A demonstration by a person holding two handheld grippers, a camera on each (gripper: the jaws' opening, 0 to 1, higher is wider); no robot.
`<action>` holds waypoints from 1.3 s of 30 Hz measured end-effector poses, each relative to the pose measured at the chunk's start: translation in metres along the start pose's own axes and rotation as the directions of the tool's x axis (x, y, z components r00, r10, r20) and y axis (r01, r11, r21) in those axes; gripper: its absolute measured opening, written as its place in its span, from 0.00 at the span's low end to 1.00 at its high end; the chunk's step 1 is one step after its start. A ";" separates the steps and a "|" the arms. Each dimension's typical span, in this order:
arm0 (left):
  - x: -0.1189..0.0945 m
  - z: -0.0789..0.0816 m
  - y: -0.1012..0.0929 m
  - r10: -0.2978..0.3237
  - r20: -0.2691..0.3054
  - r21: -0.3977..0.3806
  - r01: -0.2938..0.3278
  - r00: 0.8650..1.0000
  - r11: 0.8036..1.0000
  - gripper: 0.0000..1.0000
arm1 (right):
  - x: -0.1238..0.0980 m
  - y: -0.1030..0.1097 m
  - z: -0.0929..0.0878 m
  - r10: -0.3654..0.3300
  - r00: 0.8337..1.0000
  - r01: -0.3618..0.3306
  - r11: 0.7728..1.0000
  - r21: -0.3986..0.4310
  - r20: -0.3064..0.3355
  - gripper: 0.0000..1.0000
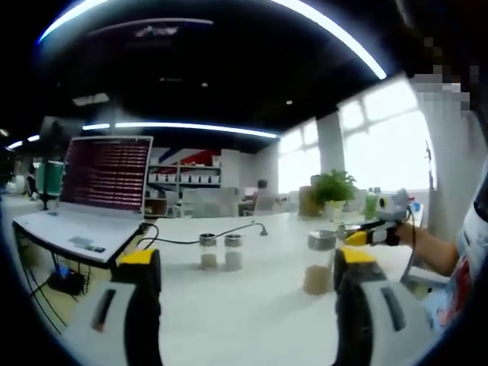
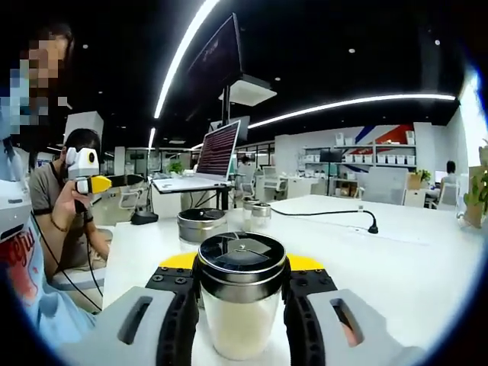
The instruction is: Rotate the seasoning bottle until the label or dispensing opening points toward the visible target arrow and the bottle remains upright within the marked orientation range
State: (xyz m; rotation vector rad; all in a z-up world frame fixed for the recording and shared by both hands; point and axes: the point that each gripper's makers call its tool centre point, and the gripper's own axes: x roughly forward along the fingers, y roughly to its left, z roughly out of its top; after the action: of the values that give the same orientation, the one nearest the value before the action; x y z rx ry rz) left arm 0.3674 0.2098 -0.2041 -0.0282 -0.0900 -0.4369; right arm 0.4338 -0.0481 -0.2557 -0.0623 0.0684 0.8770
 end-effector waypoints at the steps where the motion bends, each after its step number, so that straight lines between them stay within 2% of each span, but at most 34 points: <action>1: 0.000 -0.001 -0.001 -0.002 -0.002 0.000 0.002 1.000 1.000 1.00 | 0.000 0.000 0.000 -0.012 1.000 0.012 1.000 -0.001 0.001 0.41; 7: 0.002 -0.004 -0.003 -0.011 -0.015 0.002 0.011 1.000 1.000 1.00 | 0.000 -0.004 0.000 -0.108 0.994 0.108 0.994 0.008 0.008 0.41; 11: 0.002 -0.005 -0.002 -0.011 -0.021 0.000 0.011 1.000 1.000 1.00 | -0.002 -0.008 -0.001 -0.196 0.980 0.196 0.980 0.015 0.013 0.41; 14: 0.002 -0.003 0.000 -0.009 -0.007 -0.015 0.009 1.000 1.000 1.00 | -0.002 -0.009 -0.001 -0.233 0.973 0.233 0.972 0.021 0.005 0.41; 21: 0.001 -0.002 0.002 -0.008 -0.005 -0.029 0.008 1.000 1.000 1.00 | -0.003 -0.013 -0.002 -0.294 0.956 0.294 0.956 0.026 -0.004 0.41; 30: 0.003 -0.006 0.001 -0.018 -0.030 -0.011 0.017 0.999 1.000 1.00 | -0.002 -0.014 -0.002 -0.349 0.937 0.348 0.937 0.038 0.012 0.41; 39: 0.001 -0.005 0.005 -0.010 -0.023 -0.042 0.009 1.000 0.999 0.99 | -0.002 -0.015 -0.002 -0.407 0.913 0.407 0.913 0.040 0.017 0.41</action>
State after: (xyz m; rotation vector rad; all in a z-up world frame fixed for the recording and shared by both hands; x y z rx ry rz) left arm 0.3713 0.2135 -0.2094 -0.0642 -0.0580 -0.4490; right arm 0.4444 -0.0595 -0.2571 -0.0300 0.0453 0.4572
